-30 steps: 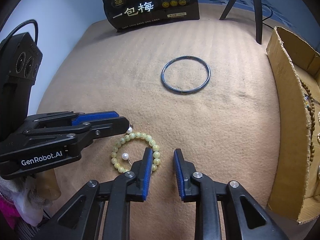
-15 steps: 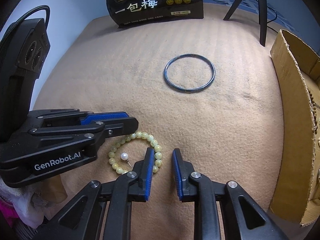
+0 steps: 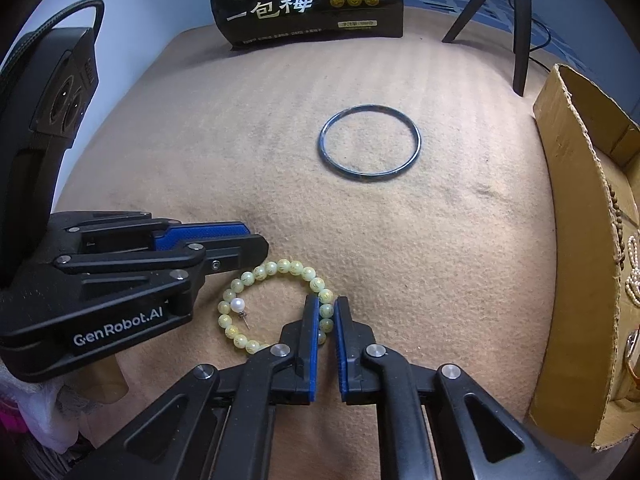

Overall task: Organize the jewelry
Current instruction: 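Grasp the cream bead bracelet with the right tool while the left tool pinches a white pearl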

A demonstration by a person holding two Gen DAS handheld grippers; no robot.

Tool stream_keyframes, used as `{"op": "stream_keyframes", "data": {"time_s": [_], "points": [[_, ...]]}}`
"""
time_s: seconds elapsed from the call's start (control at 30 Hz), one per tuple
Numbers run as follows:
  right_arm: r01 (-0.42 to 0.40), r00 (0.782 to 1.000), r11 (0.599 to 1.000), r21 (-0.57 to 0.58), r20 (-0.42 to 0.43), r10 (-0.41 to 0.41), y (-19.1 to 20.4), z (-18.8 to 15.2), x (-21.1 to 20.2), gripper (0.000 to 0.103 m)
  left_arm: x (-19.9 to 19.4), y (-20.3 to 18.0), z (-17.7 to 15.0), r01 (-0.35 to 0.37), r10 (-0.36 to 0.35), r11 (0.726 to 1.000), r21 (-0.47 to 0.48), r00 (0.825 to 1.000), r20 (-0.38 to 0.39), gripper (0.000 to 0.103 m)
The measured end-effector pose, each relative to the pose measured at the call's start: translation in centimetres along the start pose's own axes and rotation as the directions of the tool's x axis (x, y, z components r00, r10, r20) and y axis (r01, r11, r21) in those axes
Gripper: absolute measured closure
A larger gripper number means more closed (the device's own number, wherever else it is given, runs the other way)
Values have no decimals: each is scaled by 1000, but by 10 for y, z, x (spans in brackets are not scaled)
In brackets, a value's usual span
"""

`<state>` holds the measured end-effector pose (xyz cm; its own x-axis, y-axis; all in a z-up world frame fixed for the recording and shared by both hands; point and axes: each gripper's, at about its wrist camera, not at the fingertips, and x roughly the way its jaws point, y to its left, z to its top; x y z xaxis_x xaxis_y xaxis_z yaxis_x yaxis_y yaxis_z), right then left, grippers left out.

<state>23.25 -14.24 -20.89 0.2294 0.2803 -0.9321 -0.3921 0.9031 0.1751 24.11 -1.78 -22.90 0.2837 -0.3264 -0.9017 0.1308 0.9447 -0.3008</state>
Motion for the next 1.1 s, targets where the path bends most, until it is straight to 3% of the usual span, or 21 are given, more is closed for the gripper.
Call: {"op": "stream_keyframes", "data": {"time_s": [0.3, 0.67, 1.1], "points": [[2, 1000, 1000, -21, 20, -1, 4, 0, -6, 98, -4, 5, 1, 7, -6, 999, -32, 1000, 26, 97], [-25, 994, 1000, -18, 108, 27, 5, -1, -44, 98, -26, 12, -1, 14, -10, 998, -55, 997, 78, 97], [-22, 975, 999, 30, 223, 15, -13, 3, -93, 98, -65, -12, 8, 66, -59, 997, -36, 983, 171, 97]]}}
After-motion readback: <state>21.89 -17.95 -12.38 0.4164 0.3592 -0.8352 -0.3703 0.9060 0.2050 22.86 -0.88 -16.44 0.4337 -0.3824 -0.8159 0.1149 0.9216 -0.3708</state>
